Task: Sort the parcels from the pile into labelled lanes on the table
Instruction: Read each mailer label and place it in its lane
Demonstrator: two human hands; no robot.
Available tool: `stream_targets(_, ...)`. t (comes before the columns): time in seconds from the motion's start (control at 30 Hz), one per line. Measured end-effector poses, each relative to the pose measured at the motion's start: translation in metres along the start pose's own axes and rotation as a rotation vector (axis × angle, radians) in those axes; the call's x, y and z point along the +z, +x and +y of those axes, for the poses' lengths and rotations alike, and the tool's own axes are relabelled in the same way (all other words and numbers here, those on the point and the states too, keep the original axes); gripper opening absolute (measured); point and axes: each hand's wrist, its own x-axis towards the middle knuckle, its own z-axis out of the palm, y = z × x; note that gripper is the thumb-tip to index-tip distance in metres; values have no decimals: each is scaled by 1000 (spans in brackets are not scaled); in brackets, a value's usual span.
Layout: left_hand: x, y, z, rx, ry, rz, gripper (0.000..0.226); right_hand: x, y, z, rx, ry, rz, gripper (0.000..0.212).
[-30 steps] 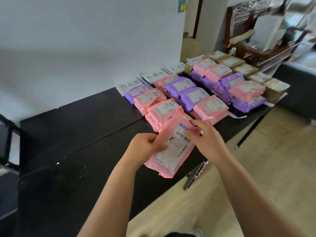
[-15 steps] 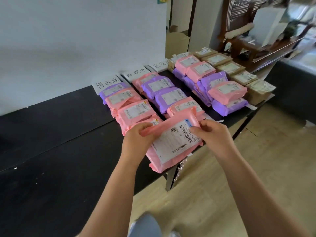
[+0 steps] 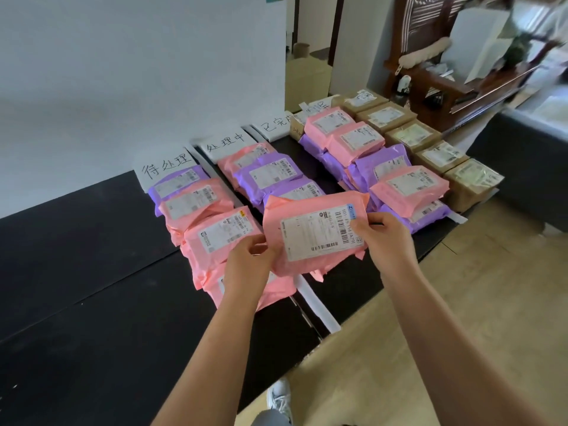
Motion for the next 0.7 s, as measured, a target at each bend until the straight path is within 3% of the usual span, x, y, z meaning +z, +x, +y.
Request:
stream_targets(0.13,10,36,16,22,17,6,31,16,43,-2,-12,-61,8,18)
stream_targets(0.23,20,59,22,-3,-30,37,32,25,71,-3,-45,-135,-60,6)
stream_targets(0.33,30,83,33,-10,-31,65,22,33,102,-15,-89,-177,-122,15)
stream_targets(0.4,38,103,38,-27,5,100,8,40,128,-17,-123,-202,-165,5)
stream_targets(0.5,49,127,43,-61,29,184,7,54,167,-14,-163,-261,-231,19)
stream_targets(0.6,63,146,47,-102,39,243,23,66,201,-12,-180,-318,-332,35)
stream_targets(0.7,78,158,44,-144,95,260,12,73,226,1,-199,-415,-432,33)
